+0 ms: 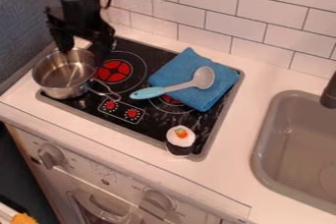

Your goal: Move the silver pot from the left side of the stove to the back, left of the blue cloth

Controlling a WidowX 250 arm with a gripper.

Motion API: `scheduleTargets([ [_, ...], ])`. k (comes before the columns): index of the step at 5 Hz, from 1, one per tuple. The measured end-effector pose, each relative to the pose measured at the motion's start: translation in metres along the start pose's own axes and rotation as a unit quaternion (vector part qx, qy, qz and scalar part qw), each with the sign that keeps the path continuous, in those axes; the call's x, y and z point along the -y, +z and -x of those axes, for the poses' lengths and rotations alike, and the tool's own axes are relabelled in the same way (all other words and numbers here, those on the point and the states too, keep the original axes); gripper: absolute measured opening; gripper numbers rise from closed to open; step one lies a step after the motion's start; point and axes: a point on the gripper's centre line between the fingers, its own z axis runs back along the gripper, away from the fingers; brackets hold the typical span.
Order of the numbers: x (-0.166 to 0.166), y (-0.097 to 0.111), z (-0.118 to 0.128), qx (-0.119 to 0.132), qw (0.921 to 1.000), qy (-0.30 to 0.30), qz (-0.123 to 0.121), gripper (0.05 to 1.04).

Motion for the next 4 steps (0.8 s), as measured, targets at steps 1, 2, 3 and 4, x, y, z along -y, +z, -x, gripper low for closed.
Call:
scheduleTargets([
  [1,0.002,-0.024,0.002,-0.025,0.9997,-0.003,0.006,1.0],
  [2,0.006,-0.045,0.003,-0.035,0.9992,-0.006,0.017,0.938],
  [3,0.008,-0.053,-0.003,-0.02,0.9994,-0.004,0.028,0.667],
  [4,0.008,-0.053,-0.008,-0.019,0.9995,-0.008,0.022,0.365],
])
